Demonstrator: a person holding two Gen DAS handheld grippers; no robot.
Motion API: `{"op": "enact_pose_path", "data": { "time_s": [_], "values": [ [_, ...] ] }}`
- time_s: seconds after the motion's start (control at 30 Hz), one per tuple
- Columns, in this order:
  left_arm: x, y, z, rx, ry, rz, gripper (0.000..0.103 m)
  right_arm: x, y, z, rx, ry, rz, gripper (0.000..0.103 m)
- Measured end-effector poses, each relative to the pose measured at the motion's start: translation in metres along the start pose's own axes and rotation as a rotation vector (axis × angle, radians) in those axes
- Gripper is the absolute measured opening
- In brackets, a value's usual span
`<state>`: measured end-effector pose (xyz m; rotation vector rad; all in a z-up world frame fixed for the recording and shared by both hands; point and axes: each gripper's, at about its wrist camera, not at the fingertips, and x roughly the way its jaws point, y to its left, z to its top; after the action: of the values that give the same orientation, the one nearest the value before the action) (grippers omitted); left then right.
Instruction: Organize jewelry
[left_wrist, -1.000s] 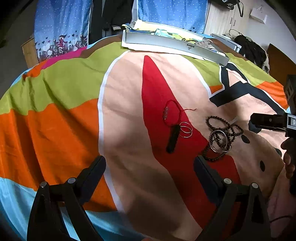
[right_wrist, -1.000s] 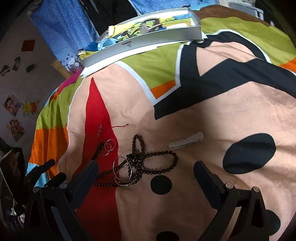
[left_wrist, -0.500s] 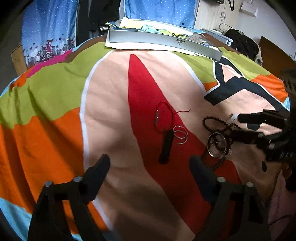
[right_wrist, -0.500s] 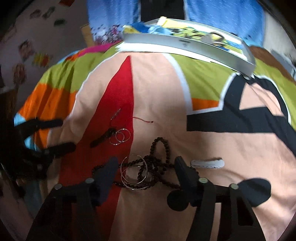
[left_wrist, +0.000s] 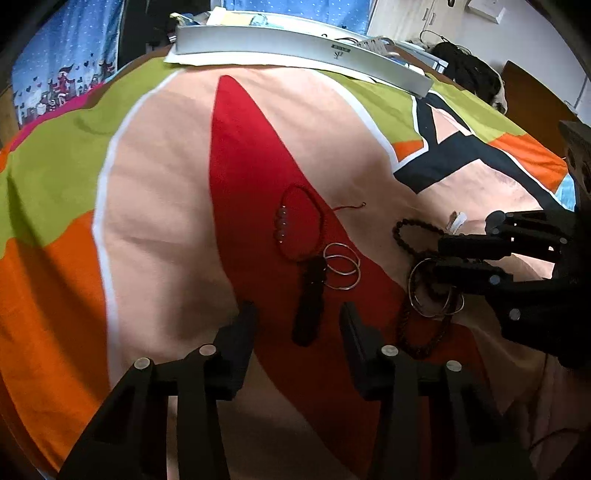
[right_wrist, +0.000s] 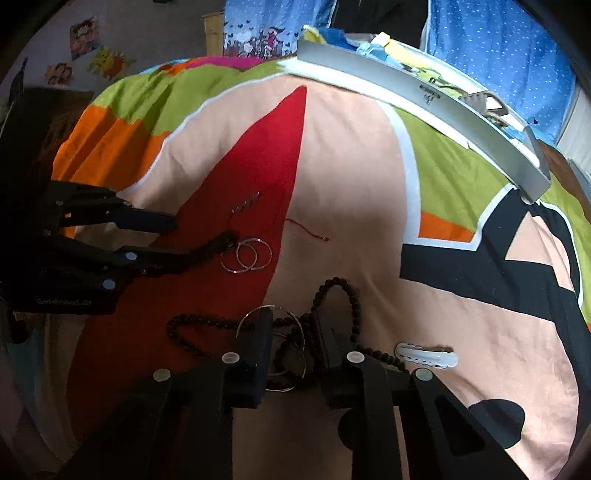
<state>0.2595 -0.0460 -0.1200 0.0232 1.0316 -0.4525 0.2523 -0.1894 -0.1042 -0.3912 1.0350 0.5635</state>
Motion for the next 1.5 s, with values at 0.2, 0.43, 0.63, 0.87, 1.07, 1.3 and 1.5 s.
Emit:
{"op": "enact_pose_path", "data": {
  "time_s": [0.2, 0.43, 0.63, 0.87, 1.07, 1.3, 1.5],
  "values": [
    [0.008, 0.002, 0.004, -0.007, 0.011, 0.002, 0.039, 0.010, 0.001, 0.001, 0.001, 0.040, -0.024, 0.017],
    [0.021, -0.004, 0.008, 0.028, 0.036, 0.023, 0.018, 0.016, 0.005, 0.001, -0.018, 0.057, -0.032, 0.007],
    [0.024, -0.004, 0.009, 0.008, 0.038, 0.009, 0.010, 0.015, 0.003, 0.001, 0.002, 0.059, -0.001, 0.007],
    [0.021, 0.000, 0.007, -0.042, 0.037, 0.008, 0.010, 0.018, -0.006, -0.004, 0.042, 0.097, 0.043, 0.007],
    [0.020, 0.001, 0.007, -0.049, 0.037, 0.006, 0.010, 0.023, -0.007, -0.006, 0.065, 0.144, 0.062, 0.007],
    [0.020, 0.001, 0.009, -0.052, 0.037, 0.004, 0.010, 0.022, -0.007, -0.006, 0.061, 0.150, 0.065, 0.007],
    [0.020, 0.001, 0.008, -0.055, 0.036, 0.003, 0.010, 0.010, -0.016, -0.008, 0.084, 0.096, 0.068, 0.006]
  ]
}}
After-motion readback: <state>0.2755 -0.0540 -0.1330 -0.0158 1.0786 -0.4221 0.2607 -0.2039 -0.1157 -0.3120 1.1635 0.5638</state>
